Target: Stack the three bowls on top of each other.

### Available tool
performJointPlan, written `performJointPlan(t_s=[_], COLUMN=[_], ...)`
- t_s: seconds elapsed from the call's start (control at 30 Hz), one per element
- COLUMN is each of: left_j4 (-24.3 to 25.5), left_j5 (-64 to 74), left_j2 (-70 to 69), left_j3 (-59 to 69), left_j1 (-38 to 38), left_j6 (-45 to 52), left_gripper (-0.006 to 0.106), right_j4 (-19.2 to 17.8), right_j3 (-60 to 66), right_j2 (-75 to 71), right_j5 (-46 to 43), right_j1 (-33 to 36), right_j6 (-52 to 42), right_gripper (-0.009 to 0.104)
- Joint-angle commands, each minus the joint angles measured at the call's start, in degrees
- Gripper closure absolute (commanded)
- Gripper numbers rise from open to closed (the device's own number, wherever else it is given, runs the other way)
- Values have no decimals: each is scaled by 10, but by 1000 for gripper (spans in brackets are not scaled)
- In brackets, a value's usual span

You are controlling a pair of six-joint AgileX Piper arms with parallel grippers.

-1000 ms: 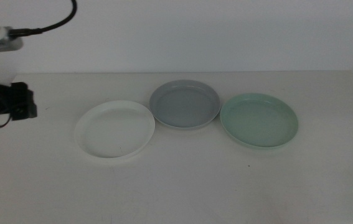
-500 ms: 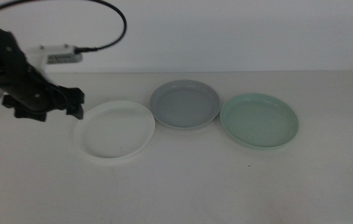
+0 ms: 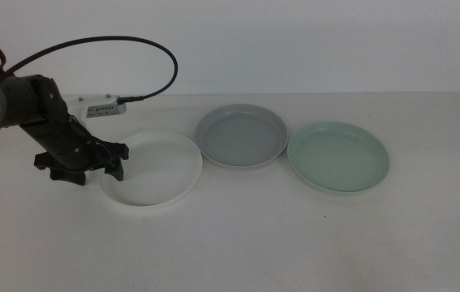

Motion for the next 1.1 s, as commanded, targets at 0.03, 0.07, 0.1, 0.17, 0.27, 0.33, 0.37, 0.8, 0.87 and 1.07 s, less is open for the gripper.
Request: performJointPlan(t_s=[0.03, 0.07, 0.1, 0.17, 0.27, 0.33, 0.37, 0.8, 0.87, 1.07], left_j4=[-25, -27, -28, -28, -28, -24, -24, -35, -37, -59], left_j5=[-19, -21, -23, -25, -23, -24, -24, -52, -49, -45], left_j2=[-16, -14, -13, -13, -17, -20, -23, -266, -300, -331], left_j3=[-15, -15, -15, -15, -17, -17, -17, 133, 156, 183], left_j1=[-3, -3, -3, -2, -2, -1, -1, -16, -26, -95], left_j6=[-3, -3, -3, -3, -2, -2, -2, -14, -15, -28], left_gripper=[44, 50, 58, 77, 100, 100, 100, 100, 100, 100], right_j4=[-5, -5, -5, -5, -5, -5, -5, -5, -5, -5], right_j3=[-4, -4, -4, -4, -4, -4, -4, -4, -4, -4], right_j2=[-15, -15, -15, -15, -15, -15, -15, -15, -15, -15], right_j5=[-43, -43, -43, -43, -43, -43, -43, -43, -43, -43], right_j1=[-5, -5, -5, -5, -5, -5, -5, -5, -5, -5], right_j6=[-1, -1, -1, -1, -1, -1, -1, -1, -1, -1], right_gripper=[1, 1, 1, 1, 1, 1, 1, 1, 1, 1])
